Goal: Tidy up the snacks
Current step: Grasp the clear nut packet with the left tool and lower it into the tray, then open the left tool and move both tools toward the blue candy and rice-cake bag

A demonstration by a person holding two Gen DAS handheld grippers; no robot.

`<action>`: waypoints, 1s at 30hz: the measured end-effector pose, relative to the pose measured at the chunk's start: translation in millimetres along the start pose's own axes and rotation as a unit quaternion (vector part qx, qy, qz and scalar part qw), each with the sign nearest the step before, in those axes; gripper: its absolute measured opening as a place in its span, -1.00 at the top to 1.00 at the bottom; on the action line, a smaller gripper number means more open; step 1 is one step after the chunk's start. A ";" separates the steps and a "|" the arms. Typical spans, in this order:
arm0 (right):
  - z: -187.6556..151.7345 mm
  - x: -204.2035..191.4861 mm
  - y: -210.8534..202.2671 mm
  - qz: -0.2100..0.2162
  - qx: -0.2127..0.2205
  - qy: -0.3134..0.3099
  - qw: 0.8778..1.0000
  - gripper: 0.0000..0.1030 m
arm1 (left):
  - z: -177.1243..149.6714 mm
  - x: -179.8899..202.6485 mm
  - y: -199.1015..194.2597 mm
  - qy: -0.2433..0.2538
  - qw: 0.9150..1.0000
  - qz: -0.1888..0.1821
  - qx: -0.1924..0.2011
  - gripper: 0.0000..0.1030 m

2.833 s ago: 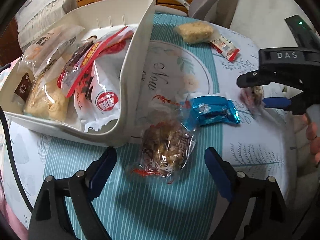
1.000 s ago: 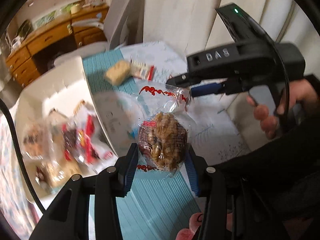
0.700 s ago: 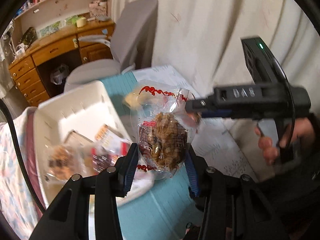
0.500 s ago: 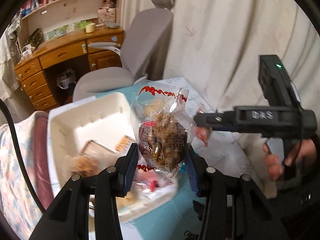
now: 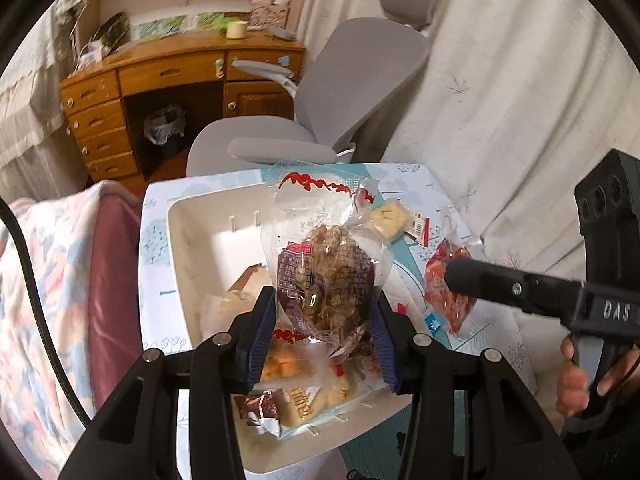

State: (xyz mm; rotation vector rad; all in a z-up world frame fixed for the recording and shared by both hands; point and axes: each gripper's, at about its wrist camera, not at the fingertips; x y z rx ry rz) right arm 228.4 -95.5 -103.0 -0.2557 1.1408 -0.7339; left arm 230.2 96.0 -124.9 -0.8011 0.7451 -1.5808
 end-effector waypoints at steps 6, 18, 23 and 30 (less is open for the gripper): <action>-5.3 -14.8 15.2 -0.003 -0.009 -0.008 1.000 -0.16 | -3.4 -22.2 7.5 -0.031 0.999 -0.004 -0.026 -0.02; -25.1 1.8 -8.1 -0.057 0.004 0.030 0.998 -0.18 | -8.8 -27.5 13.8 -0.046 0.995 0.015 -0.086 -0.42; -36.8 14.3 -31.0 -0.086 0.008 0.032 0.996 -0.19 | -1.4 -7.9 8.0 -0.020 0.996 0.010 -0.088 -0.43; -50.6 34.6 -63.0 -0.105 0.020 0.013 0.994 -0.41 | 17.6 30.9 -1.1 0.030 0.996 -0.016 -0.083 -0.48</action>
Point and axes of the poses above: each gripper's, at about its wrist camera, not at the fingertips, and y roughly the way its jaws point, x to its right, z to its top, and after that the axes turned 13 degrees about z, right-handed
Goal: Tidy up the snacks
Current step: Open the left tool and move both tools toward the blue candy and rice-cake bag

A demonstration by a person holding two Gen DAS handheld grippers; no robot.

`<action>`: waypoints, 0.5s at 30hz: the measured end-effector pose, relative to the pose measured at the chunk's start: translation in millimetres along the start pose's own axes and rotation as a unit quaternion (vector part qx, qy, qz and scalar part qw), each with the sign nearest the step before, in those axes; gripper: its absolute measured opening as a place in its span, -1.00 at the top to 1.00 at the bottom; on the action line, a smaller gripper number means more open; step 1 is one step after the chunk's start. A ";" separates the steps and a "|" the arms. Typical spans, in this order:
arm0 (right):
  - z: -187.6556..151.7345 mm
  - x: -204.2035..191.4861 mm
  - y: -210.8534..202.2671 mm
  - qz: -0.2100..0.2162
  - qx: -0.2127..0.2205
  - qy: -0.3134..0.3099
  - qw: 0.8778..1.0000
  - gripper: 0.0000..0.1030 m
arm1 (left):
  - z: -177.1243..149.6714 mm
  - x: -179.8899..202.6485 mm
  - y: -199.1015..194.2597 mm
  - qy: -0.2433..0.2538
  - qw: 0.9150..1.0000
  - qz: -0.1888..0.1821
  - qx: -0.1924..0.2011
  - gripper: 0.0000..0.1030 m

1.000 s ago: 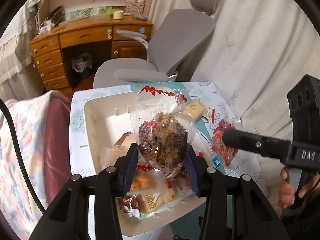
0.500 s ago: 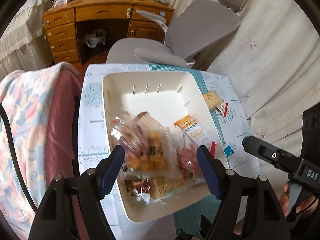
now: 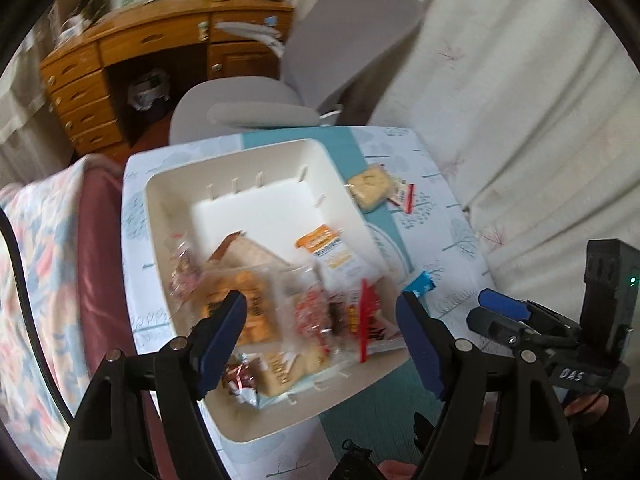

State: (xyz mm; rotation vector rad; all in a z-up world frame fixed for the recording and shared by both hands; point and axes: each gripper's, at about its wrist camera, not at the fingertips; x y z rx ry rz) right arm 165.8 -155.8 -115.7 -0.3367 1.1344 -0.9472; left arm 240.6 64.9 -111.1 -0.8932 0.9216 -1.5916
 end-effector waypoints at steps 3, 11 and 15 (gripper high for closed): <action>-3.7 10.2 -8.5 -0.022 0.000 -0.030 0.999 -0.42 | 11.1 14.5 -2.0 0.012 1.000 0.001 -0.001 -0.55; -9.7 33.3 -17.4 -0.061 -0.003 -0.096 0.993 -0.52 | 43.0 52.8 3.8 0.043 0.999 0.001 0.000 -0.70; -15.3 46.5 -11.7 -0.086 -0.018 -0.135 0.987 -0.55 | 59.6 73.7 12.7 0.082 0.997 0.010 0.006 -0.72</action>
Point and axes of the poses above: each gripper's, at about its wrist camera, not at the fingertips, and y roughly the way its jaws point, x to its right, z to its top, and after that the axes turned 13 degrees about z, right-handed
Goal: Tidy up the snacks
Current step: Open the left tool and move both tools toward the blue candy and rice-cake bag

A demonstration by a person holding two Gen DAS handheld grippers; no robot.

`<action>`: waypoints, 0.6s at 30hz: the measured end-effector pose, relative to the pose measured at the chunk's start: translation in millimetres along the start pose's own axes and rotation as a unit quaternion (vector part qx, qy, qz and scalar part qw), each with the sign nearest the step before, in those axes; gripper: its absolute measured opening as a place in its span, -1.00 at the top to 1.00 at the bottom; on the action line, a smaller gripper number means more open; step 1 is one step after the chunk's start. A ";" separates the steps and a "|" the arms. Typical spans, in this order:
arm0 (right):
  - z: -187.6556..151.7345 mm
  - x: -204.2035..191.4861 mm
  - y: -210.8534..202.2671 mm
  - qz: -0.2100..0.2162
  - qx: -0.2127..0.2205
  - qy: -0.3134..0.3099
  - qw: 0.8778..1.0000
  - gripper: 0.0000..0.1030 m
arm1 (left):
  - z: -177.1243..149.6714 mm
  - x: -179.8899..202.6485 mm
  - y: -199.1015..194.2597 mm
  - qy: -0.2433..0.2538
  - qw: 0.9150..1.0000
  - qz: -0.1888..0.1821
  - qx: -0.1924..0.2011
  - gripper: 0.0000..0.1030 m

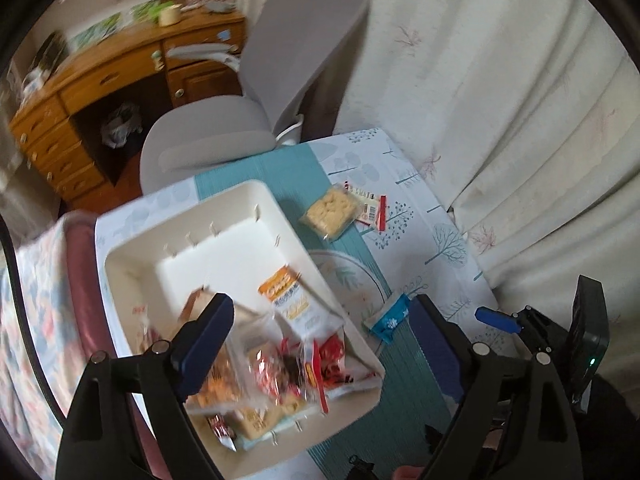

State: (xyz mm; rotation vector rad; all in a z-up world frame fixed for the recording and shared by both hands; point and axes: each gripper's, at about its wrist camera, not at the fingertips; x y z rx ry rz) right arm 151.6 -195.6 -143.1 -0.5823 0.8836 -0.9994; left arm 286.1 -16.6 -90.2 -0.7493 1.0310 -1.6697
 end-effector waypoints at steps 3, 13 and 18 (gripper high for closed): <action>-5.0 5.9 7.5 -0.012 -0.009 -0.032 0.999 -0.56 | 17.4 10.9 11.6 0.030 1.000 0.010 -0.004 -0.72; -20.8 19.3 45.1 -0.007 -0.058 -0.151 0.987 -0.56 | 71.1 58.5 80.6 0.135 0.990 0.023 -0.032 -0.72; -28.7 25.1 69.3 0.016 -0.090 -0.207 0.974 -0.56 | 82.8 83.5 128.0 0.175 0.982 0.028 -0.065 -0.72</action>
Point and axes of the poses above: each gripper's, at about its wrist camera, not at the fingertips, and y roughly the way its jaws point, x to its right, z to its top, and after that the axes turned 13 degrees about z, right-handed
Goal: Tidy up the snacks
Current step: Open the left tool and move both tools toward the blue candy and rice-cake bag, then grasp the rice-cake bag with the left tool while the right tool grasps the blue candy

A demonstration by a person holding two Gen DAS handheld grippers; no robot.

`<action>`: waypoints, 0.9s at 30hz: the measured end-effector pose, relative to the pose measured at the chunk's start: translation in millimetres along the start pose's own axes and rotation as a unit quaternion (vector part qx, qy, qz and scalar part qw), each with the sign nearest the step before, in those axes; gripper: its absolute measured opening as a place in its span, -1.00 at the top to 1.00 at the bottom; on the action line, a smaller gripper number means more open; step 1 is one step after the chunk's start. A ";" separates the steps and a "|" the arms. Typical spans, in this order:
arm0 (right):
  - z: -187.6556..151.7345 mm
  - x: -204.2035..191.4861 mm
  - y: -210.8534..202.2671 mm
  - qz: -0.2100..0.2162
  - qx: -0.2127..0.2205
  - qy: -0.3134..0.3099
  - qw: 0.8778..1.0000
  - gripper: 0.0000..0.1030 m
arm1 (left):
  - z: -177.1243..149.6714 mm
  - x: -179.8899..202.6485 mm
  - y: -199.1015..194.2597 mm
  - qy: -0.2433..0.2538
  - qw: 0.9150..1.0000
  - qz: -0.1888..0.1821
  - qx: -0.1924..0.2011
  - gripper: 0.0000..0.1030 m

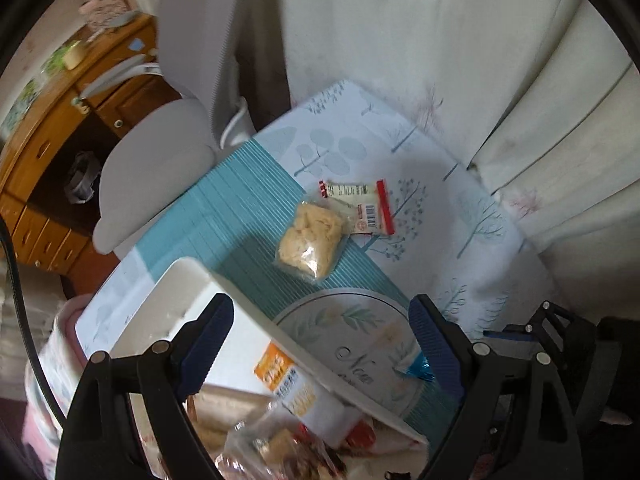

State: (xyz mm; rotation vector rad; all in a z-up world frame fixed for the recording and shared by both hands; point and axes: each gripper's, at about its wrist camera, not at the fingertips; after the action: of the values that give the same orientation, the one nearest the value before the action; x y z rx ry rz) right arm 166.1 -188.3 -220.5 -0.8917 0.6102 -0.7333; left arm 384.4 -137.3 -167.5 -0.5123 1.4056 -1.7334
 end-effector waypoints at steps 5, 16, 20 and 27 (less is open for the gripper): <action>-4.0 8.3 22.7 0.026 -0.027 -0.041 0.998 -0.56 | 19.7 16.2 47.0 0.022 0.999 0.004 -0.045 -0.72; -5.4 35.9 49.3 0.080 -0.058 -0.068 0.993 -0.56 | 47.4 33.3 119.8 0.025 0.993 -0.020 -0.114 -0.72; -6.6 41.1 55.7 0.096 -0.065 -0.074 0.990 -0.56 | 50.7 39.5 138.6 0.029 0.991 -0.025 -0.131 -0.72; -7.6 49.4 55.6 0.113 -0.057 -0.070 0.989 -0.55 | 61.4 46.4 156.6 0.032 0.991 -0.016 -0.131 -0.84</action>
State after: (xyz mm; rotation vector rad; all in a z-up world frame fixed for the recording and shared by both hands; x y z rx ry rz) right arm 207.5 -206.7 -279.9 -0.9520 0.6212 -0.4313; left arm 456.8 -216.5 -305.1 -0.6289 1.6923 -1.6105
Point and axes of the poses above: each gripper's, at about its wrist camera, not at the fingertips, and y roughly the way its jaws point, x to its right, z to its top, and after that the axes turned 13 degrees about z, right-handed
